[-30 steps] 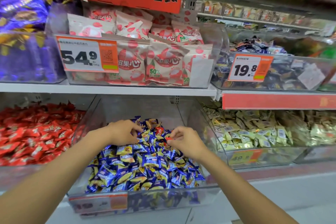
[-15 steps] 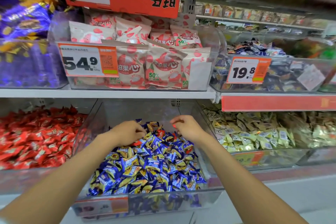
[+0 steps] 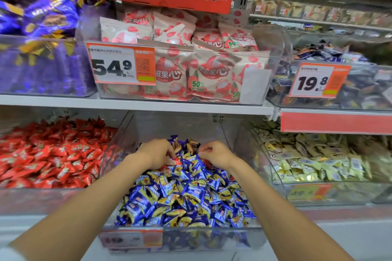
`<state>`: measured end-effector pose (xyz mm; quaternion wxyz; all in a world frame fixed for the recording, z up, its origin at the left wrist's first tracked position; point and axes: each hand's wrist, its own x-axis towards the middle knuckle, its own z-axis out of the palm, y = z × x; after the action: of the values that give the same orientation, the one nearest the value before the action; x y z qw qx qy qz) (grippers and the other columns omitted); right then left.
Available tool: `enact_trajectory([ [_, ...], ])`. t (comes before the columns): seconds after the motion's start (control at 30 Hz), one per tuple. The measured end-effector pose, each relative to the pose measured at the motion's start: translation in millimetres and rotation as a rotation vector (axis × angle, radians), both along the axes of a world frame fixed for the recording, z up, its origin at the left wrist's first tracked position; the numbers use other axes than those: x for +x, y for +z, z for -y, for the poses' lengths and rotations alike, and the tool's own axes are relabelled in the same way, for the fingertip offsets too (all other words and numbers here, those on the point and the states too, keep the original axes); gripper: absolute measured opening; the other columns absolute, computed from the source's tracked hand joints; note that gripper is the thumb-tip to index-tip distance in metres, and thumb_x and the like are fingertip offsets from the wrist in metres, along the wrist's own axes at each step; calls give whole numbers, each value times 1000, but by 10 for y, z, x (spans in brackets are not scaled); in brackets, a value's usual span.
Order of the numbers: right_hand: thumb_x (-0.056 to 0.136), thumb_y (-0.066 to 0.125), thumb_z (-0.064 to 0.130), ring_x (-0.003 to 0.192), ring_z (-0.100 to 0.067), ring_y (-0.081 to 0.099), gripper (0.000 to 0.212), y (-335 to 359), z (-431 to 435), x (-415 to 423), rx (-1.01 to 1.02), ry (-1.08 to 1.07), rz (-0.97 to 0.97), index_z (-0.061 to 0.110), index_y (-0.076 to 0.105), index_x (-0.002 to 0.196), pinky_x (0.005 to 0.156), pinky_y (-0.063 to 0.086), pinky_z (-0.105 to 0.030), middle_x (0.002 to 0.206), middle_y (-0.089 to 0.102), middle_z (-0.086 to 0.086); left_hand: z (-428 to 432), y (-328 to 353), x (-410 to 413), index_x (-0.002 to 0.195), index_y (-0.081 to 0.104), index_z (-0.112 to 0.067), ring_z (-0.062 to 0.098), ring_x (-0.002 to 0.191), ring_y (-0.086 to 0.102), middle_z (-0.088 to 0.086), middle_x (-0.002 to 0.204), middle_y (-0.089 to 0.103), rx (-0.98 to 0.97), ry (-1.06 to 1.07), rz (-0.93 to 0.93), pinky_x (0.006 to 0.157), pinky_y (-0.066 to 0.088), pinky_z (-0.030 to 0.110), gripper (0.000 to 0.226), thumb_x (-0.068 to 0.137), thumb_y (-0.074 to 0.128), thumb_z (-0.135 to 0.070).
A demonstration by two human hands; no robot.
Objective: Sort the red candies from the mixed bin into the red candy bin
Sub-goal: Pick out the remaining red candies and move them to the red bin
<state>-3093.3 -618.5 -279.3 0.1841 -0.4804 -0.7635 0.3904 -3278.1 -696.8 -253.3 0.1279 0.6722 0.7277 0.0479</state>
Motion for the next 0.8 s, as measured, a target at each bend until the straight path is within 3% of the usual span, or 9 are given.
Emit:
enact_trajectory([
  [0.07, 95, 56, 12, 76, -21, 51, 31, 31, 25, 78, 15, 32, 6, -19, 61, 99, 64, 42, -9, 78, 56, -26, 25, 9, 17, 100, 74, -24, 15, 100, 61, -8, 104, 69, 92, 22, 42, 81, 48, 30, 18, 86, 67, -34],
  [0.2, 95, 57, 19, 107, -24, 59, 33, 53, 100, 203, -27, 110, 82, 5, 59, 125, 92, 45, -32, 116, 62, -8, 129, 94, 32, 89, 76, -19, 6, 79, 60, -9, 87, 68, 224, 50, 235, 74, 49, 26, 12, 84, 70, -28],
  [0.27, 95, 57, 17, 93, -28, 62, 39, 15, 107, 254, -72, 151, 137, 7, 53, 133, 78, 49, -33, 105, 65, -11, 204, 137, 27, 86, 76, -16, 1, 70, 58, -10, 78, 67, 246, 44, 324, 66, 45, 19, 10, 82, 73, -24],
  [0.33, 94, 58, 14, 71, -20, 52, 36, -2, 123, 287, -86, 137, 168, 5, 55, 129, 59, 40, -25, 84, 59, -8, 271, 182, 7, 83, 75, -16, 5, 67, 59, -7, 74, 67, 254, 33, 367, 67, 49, 24, 6, 81, 74, -22],
  [0.47, 99, 49, 17, 46, -8, 39, 16, 43, 148, 307, -59, 97, 155, 4, 56, 91, 45, 32, -16, 73, 49, -5, 365, 278, -60, 84, 72, -21, 7, 70, 64, -4, 79, 71, 269, 10, 425, 71, 52, 22, 1, 83, 72, -21],
  [0.53, 101, 44, 20, 53, -12, 36, 19, 100, 147, 306, -20, 89, 83, 11, 48, 84, 50, 39, -17, 78, 43, -11, 405, 303, -93, 89, 73, -19, 4, 73, 63, -6, 83, 71, 266, -2, 435, 72, 50, 21, 7, 84, 71, -23],
  [0.63, 99, 46, 14, 77, -21, 54, 12, 203, 184, 300, -82, 32, -144, 11, 54, 90, 71, 57, -30, 87, 48, -7, 450, 313, -160, 85, 70, -14, 13, 78, 66, 2, 85, 71, 267, 2, 497, 78, 54, 30, 4, 84, 70, -18],
  [0.73, 101, 41, 9, 69, -18, 51, 23, 243, 267, 195, -15, 54, -175, 13, 58, 116, 63, 50, -26, 85, 50, 0, 485, 306, -219, 85, 68, -16, 12, 79, 66, 1, 86, 70, 289, 22, 491, 79, 54, 27, 6, 83, 70, -10],
  [0.8, 101, 42, 14, 67, -20, 45, 23, 233, 321, 67, 58, 105, -116, 17, 59, 116, 61, 41, -31, 88, 57, -5, 485, 283, -219, 89, 68, -24, 3, 85, 63, -6, 92, 69, 308, 0, 407, 79, 49, 20, 16, 84, 69, -9],
])
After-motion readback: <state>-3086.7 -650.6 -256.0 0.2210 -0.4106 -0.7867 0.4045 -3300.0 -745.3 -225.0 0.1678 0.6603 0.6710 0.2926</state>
